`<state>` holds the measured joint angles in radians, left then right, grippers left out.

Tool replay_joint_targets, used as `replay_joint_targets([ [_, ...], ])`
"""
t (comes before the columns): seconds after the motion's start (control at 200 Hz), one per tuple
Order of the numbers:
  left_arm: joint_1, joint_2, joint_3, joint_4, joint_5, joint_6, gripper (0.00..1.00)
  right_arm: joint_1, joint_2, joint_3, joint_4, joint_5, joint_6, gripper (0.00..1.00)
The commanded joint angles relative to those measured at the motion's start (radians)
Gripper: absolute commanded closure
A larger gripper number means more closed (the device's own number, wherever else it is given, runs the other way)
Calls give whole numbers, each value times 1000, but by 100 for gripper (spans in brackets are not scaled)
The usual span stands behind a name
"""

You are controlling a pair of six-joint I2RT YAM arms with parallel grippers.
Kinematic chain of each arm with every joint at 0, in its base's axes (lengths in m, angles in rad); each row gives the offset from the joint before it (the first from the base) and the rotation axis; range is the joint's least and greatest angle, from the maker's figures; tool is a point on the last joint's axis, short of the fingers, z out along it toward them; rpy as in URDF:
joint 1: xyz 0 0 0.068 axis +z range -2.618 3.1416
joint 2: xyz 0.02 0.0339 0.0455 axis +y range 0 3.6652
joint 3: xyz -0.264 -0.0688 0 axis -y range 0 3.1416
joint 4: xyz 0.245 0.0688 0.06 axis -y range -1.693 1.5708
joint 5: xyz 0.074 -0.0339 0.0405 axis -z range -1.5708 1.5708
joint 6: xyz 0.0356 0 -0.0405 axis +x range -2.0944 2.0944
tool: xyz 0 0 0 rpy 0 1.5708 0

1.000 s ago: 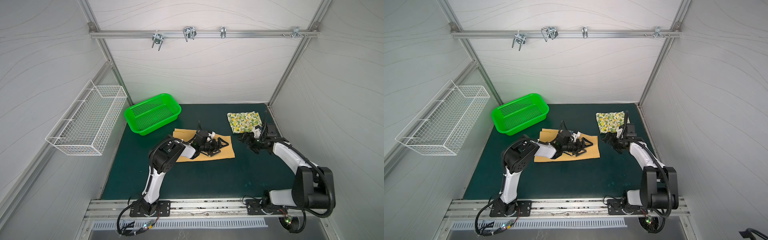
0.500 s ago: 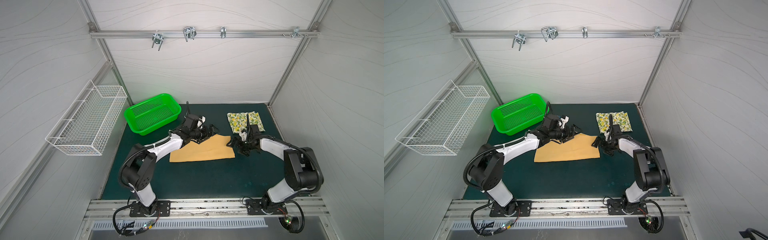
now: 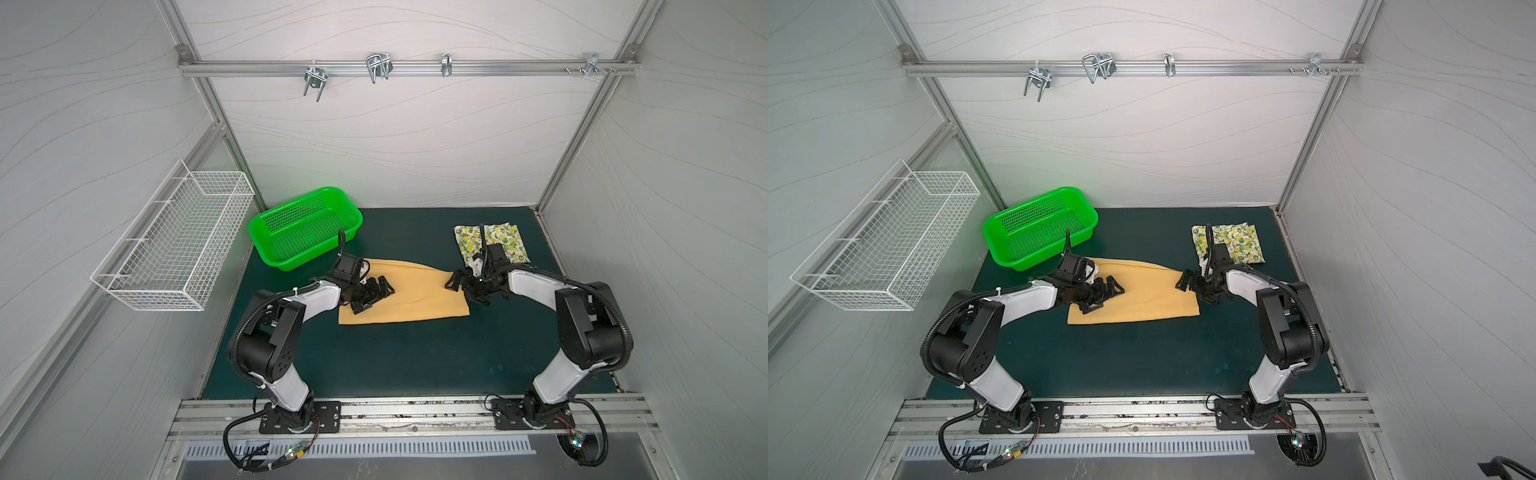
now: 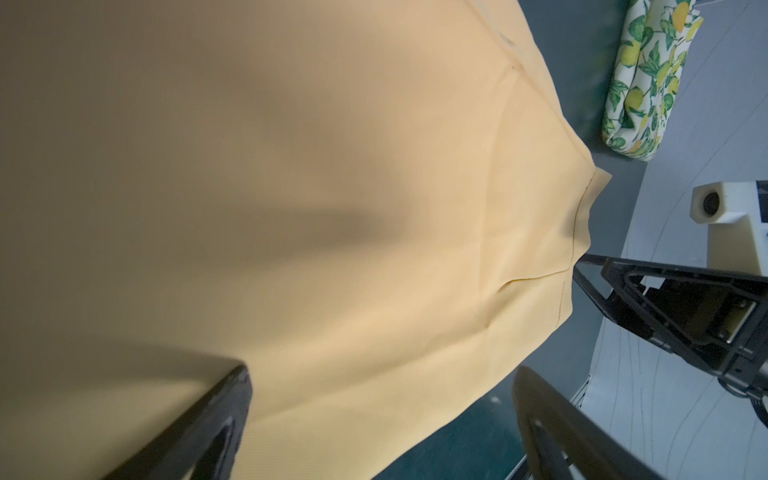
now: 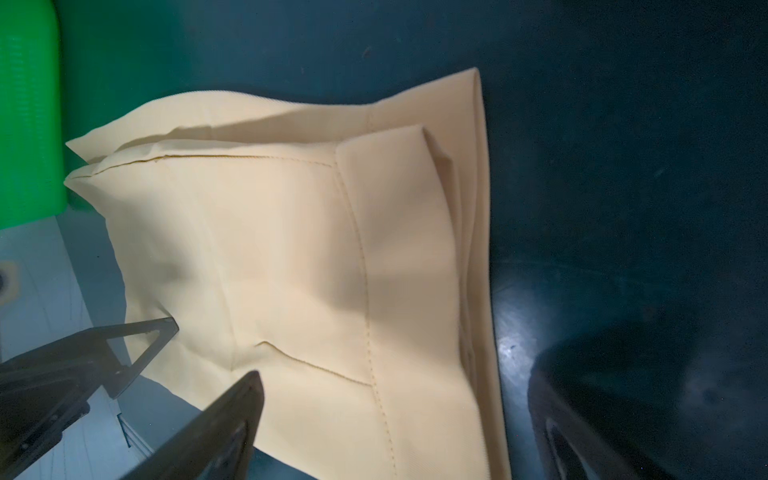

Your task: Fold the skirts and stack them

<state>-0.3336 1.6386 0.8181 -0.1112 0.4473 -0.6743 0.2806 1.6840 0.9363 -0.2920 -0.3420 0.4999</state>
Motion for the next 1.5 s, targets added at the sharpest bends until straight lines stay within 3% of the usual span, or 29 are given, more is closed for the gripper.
replay_joint_targets([
  [0.0, 19, 3, -49, -44, -37, 26, 1, 6, 32, 9, 0, 28, -11, 1],
  [0.165, 36, -79, -53, -67, -51, 10, 1, 5, 40, 17, -11, 40, -19, 1],
  [0.405, 63, -221, -33, -221, -193, 60, 1, 9, 58, 44, -46, 77, -45, 6],
  [0.86, 99, -139, -99, -125, -134, 48, 1, 43, 114, 38, -49, 61, -27, 28],
  [1.226, 99, -121, -73, -136, -128, 59, 1, 70, 149, 15, -7, 35, 17, 34],
  [1.496, 99, -107, -88, -106, -104, 51, 1, 77, 145, 6, 16, 18, 35, 45],
])
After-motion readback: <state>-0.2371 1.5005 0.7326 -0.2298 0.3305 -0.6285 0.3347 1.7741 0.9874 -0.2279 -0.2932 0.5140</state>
